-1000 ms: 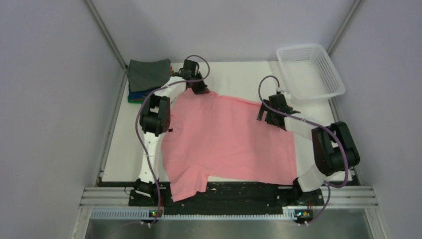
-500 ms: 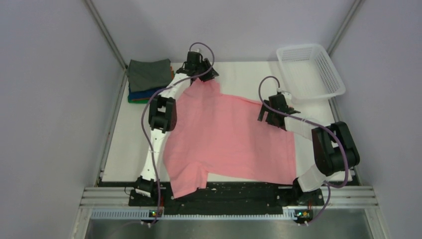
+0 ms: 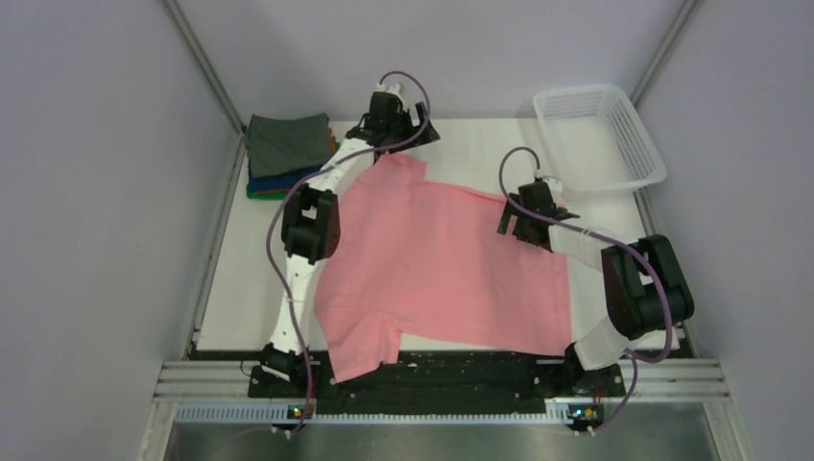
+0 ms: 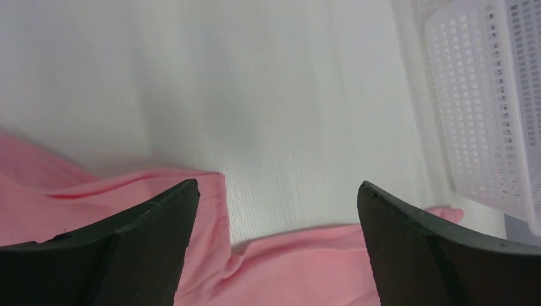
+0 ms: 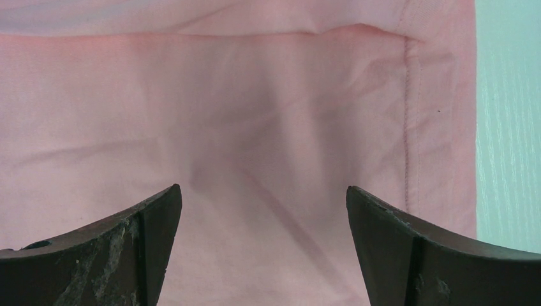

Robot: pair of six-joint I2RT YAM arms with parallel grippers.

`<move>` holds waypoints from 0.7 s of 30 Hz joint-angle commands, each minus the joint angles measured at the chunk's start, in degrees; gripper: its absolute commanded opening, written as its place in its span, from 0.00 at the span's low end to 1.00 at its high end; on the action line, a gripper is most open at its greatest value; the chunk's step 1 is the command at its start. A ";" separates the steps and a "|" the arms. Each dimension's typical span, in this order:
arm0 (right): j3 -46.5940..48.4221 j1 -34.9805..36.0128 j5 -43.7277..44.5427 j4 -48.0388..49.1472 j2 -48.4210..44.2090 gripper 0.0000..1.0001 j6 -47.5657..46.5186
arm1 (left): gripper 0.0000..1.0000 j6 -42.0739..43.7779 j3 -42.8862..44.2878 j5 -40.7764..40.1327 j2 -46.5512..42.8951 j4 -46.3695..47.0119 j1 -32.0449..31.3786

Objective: Fold and stack the t-shirts
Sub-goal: Flatten out the tshirt

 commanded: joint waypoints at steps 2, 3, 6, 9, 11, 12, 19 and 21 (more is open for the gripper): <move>1.91 -0.10 1.00 -0.04 -2.14 0.99 -0.08 | 0.99 3.76 -8.70 -6.31 -12.97 1.95 0.41; 1.82 -0.09 0.94 -0.07 -2.12 0.99 -0.08 | 0.99 3.20 -9.59 -6.91 -13.38 0.70 0.31; 1.57 -0.15 0.87 -0.13 -2.16 0.99 -0.13 | 0.99 1.74 -12.27 -7.83 -13.98 -2.00 0.30; 1.47 -0.15 0.93 -0.16 -2.32 0.99 -0.32 | 0.99 0.81 -16.70 -9.19 -14.49 -1.37 0.29; 1.42 -0.13 1.08 -0.15 -2.39 0.99 -0.26 | 0.99 0.57 -16.52 -12.49 -13.64 -3.03 0.36; 1.38 -0.16 1.09 -0.11 -2.45 0.99 -0.27 | 0.99 0.25 -15.78 -13.82 -12.86 -4.12 0.30; 1.04 -0.13 1.38 0.17 -2.45 0.99 -0.32 | 0.99 -2.85 -11.28 -13.34 -6.98 -0.90 0.37; 0.94 -0.13 1.68 0.01 -2.55 0.99 -0.32 | 0.99 -3.94 -7.17 -13.20 -3.45 -1.12 0.38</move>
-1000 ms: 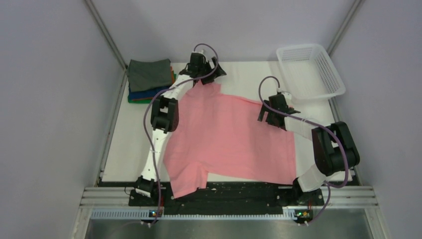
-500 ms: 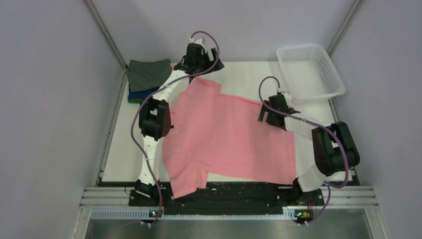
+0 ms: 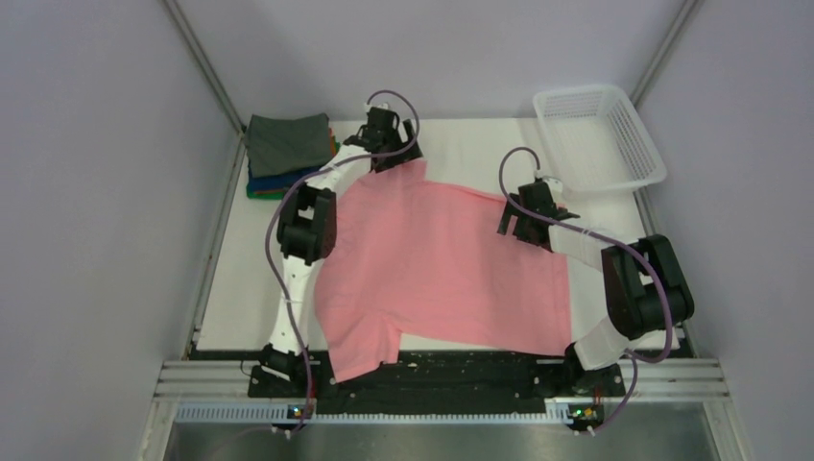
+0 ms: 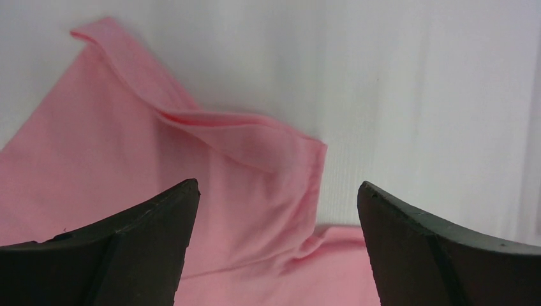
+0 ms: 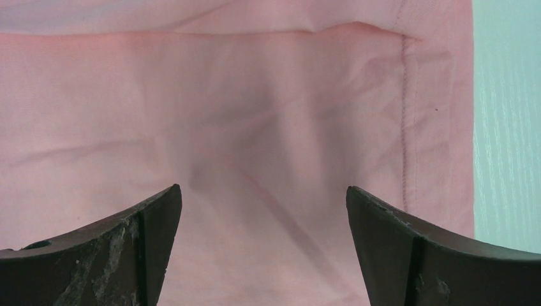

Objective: Fold and stack the t-shirts
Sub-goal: Flatten out the tshirt

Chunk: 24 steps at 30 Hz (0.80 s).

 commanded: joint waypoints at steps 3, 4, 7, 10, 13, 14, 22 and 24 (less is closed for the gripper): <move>1.03 -0.16 1.90 -0.03 -2.88 0.99 -0.51 | 0.99 -4.31 15.01 0.68 10.21 3.09 0.39; 0.86 -0.15 2.03 -0.04 -3.17 0.99 -0.56 | 0.99 -4.94 17.03 2.16 11.56 3.75 0.37; 0.63 -0.15 2.76 0.07 -3.85 0.99 -0.73 | 0.99 -5.97 19.11 3.57 12.50 9.48 0.32; 0.37 -0.08 3.90 0.04 -3.88 0.99 -0.62 | 0.99 -4.73 21.66 0.77 12.47 9.27 -0.21; 0.49 -0.11 4.01 0.34 -3.68 0.99 -0.56 | 0.99 -2.59 22.35 -0.79 11.07 5.95 -0.20; 0.75 -0.10 4.11 0.65 -3.56 0.99 -0.62 | 0.99 -1.80 21.81 -1.14 9.80 4.41 -0.23; 5.73 -0.24 4.97 9.69 1.26 0.99 -1.94 | 0.99 3.32 -7.83 -16.96 -16.70 -1.43 -4.02; 7.63 -0.83 4.64 10.42 3.62 0.99 -2.02 | 0.99 2.72 -20.64 -21.12 -24.51 0.48 -6.10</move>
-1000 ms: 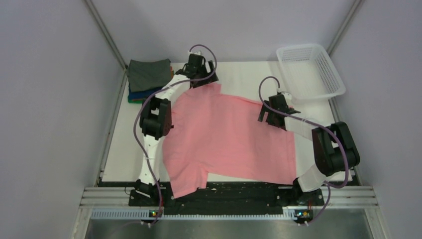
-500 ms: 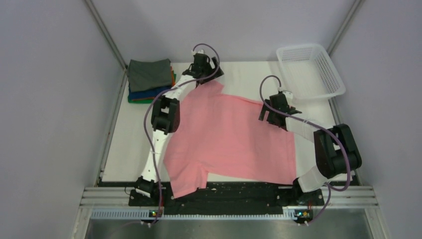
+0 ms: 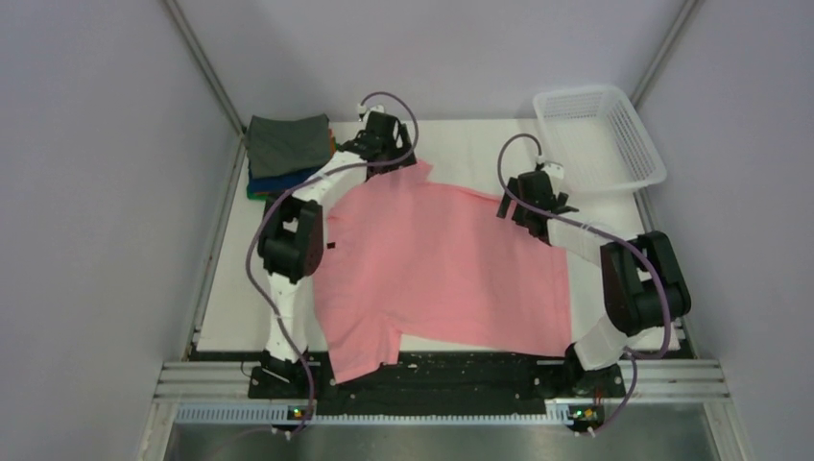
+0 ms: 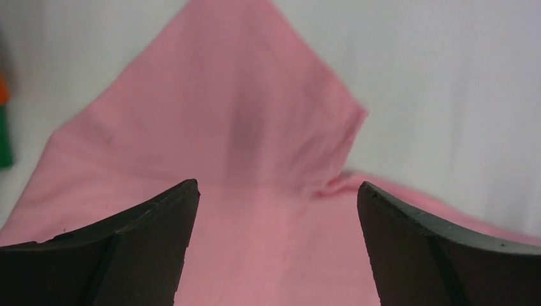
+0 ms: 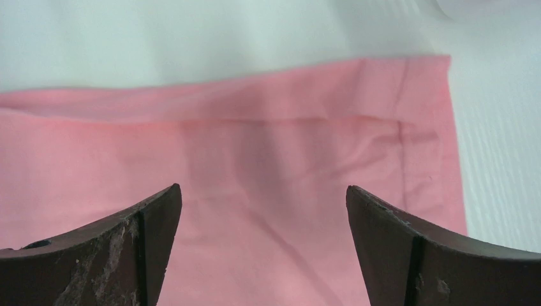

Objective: Fold and stack the t-shirts
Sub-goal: Flatten out the tshirt

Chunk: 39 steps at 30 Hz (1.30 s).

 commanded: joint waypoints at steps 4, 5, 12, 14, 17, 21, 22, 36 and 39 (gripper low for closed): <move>8.35 -2.31 -0.85 6.78 8.13 0.99 -0.49 | 0.99 -0.38 -31.91 -8.21 -27.57 5.40 -7.01; 9.01 -2.68 -1.16 6.86 9.05 0.99 -0.49 | 0.99 -1.12 -34.65 -7.08 -28.83 6.30 -7.34; 11.84 -3.62 -1.72 5.92 14.12 0.99 -0.25 | 0.99 -6.94 -39.22 -6.23 -25.19 -0.52 -7.57; 12.61 -3.85 -1.48 5.88 15.43 0.99 -0.24 | 0.99 -8.08 -39.45 -7.09 -23.28 -2.57 -7.51; 14.33 -4.48 -1.07 6.46 17.58 0.99 -0.26 | 0.99 -9.36 -41.41 -8.42 -22.51 -2.94 -7.35; 18.50 -5.43 -0.35 7.74 21.23 0.99 -0.60 | 0.99 -10.54 -43.05 -8.53 -22.63 -3.11 -7.00; 20.47 -5.72 -0.73 7.14 22.57 0.99 -0.78 | 0.99 -10.68 -43.44 -8.44 -22.83 -2.99 -7.02; 41.83 -8.38 2.35 -3.33 31.85 0.99 -4.43 | 0.99 -11.19 -44.01 -9.52 -25.17 -3.10 -7.05; 40.78 -8.38 -2.30 -2.50 29.76 0.99 -6.56 | 0.99 -9.92 -41.06 -8.35 -25.68 -2.99 -6.98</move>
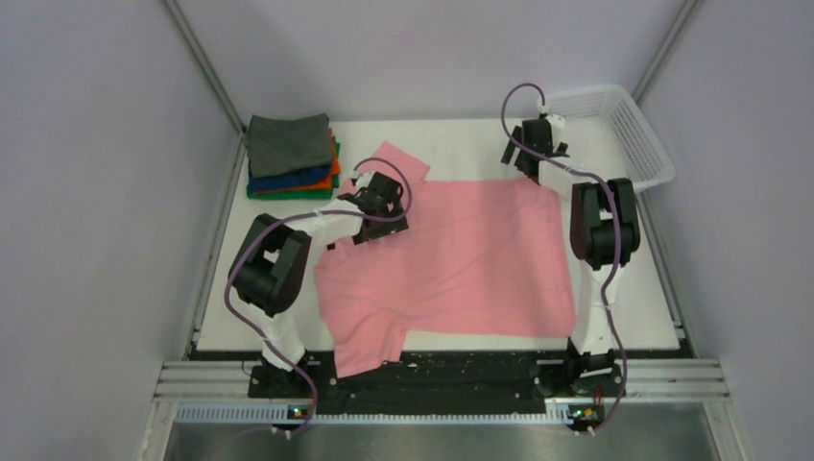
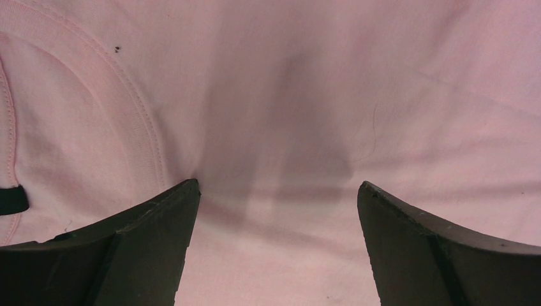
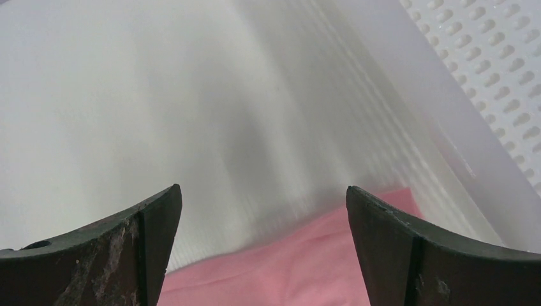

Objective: Fold and stack the t-shirts
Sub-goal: Flatten out the tshirt

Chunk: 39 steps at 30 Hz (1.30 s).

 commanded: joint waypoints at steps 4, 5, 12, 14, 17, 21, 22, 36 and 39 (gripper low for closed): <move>-0.67 0.37 -9.68 -0.85 -6.89 0.99 -6.38 | 0.99 2.06 5.70 1.37 -5.15 -3.10 0.19; -1.37 1.00 -10.27 -0.67 -8.20 0.99 -7.68 | 0.99 2.29 6.14 1.54 -6.87 -3.53 0.18; -8.02 5.89 -13.86 -3.72 -18.24 0.99 -9.13 | 0.99 0.66 3.33 -3.01 -16.43 -14.60 -2.14; -11.30 7.17 -13.68 -5.11 -21.38 0.99 -7.44 | 0.99 0.04 1.37 -3.38 -18.42 -16.11 -2.57; -14.01 7.87 -13.97 -11.96 -23.99 0.99 -3.46 | 0.99 0.42 -0.63 -2.97 -19.15 -14.84 -2.49; -20.52 8.58 -12.88 -14.26 -27.37 0.99 -2.96 | 0.99 2.22 1.47 -2.69 -15.35 -12.98 -1.22; -21.94 8.59 -11.87 -14.29 -27.82 0.99 -3.15 | 0.99 2.91 2.77 -2.09 -13.40 -12.90 -0.60; -16.48 7.28 -3.15 -15.79 -12.93 0.99 -2.93 | 0.99 4.74 27.27 2.83 15.33 -20.24 7.23; -14.06 6.47 -4.99 -15.78 -10.41 0.99 -3.22 | 0.99 4.37 33.18 5.90 20.97 -21.87 8.63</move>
